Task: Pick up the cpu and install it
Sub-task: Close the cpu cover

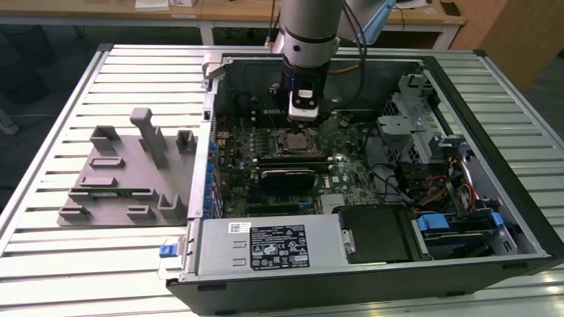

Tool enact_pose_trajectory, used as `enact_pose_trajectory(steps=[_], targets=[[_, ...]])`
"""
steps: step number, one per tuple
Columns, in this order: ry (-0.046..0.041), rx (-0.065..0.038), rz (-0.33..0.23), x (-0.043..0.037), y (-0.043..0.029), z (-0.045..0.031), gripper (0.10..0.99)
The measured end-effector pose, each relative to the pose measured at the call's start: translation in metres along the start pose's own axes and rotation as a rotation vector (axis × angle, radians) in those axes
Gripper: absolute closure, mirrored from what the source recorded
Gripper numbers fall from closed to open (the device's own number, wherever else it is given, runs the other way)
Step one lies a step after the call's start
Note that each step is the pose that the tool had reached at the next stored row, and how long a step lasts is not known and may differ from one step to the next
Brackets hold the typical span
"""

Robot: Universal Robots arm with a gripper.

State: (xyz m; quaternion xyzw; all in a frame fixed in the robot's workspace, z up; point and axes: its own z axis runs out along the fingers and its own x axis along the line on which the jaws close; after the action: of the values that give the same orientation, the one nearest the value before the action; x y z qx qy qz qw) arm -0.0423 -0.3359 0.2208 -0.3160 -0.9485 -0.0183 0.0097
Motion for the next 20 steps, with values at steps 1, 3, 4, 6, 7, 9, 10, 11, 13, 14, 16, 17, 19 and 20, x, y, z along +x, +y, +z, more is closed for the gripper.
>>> enact_pose_trajectory(steps=[1, 3, 4, 6, 7, 9, 10, 11, 13, 14, 16, 17, 19, 20], targets=[[0.0004, 0.0, -0.015, 0.0, 0.0, 0.0, 0.98], [0.0014, 0.001, -0.046, 0.0, 0.0, 0.0001, 0.98], [0.0018, 0.002, -0.063, 0.0, 0.0, 0.0002, 0.98], [0.0028, 0.003, -0.098, 0.0, 0.0, 0.0003, 0.98], [0.0033, 0.004, -0.117, 0.0, 0.0, 0.0004, 0.98], [0.0043, 0.004, -0.151, 0.0, 0.0, 0.0006, 0.98], [0.0048, 0.005, -0.168, 0.0, 0.0, 0.0007, 0.98], [0.0053, 0.006, -0.186, 0.0, 0.0, 0.0008, 0.98], [0.0063, 0.007, -0.219, 0.0, 0.0, 0.0011, 0.98], [0.0067, 0.007, -0.236, 0.0, -0.0001, 0.0013, 0.98], [0.0075, 0.008, -0.265, 0.0, -0.0001, 0.0014, 0.98], [0.0076, 0.008, -0.28, 0.0, -0.0001, 0.0015, 0.98], [0.0073, 0.008, -0.31, -0.0001, -0.0001, 0.0018, 0.98], [0.0068, 0.008, -0.325, -0.0001, -0.0001, 0.002, 0.98]])
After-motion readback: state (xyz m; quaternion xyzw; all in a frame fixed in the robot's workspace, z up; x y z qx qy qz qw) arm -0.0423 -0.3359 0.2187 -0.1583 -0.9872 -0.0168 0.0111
